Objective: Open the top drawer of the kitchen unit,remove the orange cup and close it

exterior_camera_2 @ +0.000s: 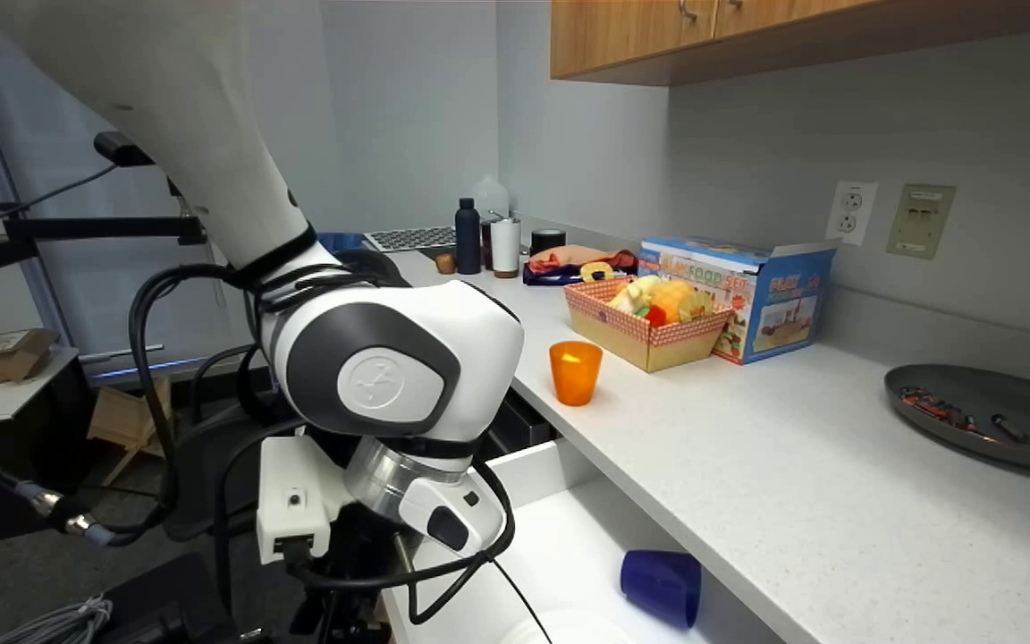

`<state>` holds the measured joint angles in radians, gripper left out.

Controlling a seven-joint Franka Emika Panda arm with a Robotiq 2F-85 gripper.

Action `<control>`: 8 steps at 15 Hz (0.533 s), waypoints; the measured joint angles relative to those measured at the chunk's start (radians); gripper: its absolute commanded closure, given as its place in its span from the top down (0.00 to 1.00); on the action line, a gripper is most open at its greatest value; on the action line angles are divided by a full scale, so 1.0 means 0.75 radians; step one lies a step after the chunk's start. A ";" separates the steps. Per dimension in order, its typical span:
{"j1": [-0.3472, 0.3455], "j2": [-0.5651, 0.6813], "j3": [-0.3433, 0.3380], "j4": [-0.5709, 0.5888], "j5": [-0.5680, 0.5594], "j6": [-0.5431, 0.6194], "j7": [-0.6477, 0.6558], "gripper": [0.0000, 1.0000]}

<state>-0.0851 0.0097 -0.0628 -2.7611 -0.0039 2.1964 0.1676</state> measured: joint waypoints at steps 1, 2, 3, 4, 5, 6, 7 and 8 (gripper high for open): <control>0.001 0.011 0.001 0.002 0.025 0.032 -0.014 1.00; 0.002 0.021 0.001 0.006 0.049 0.063 -0.027 1.00; 0.004 0.029 0.003 0.008 0.070 0.093 -0.039 1.00; 0.006 0.036 0.005 0.010 0.086 0.123 -0.046 1.00; 0.008 0.042 0.007 0.011 0.098 0.154 -0.052 1.00; 0.011 0.046 0.010 0.011 0.105 0.183 -0.055 1.00; 0.013 0.047 0.012 0.010 0.111 0.201 -0.057 1.00; 0.016 0.048 0.014 0.010 0.114 0.224 -0.057 1.00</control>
<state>-0.0729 0.0460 -0.0519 -2.7538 0.0815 2.3644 0.1244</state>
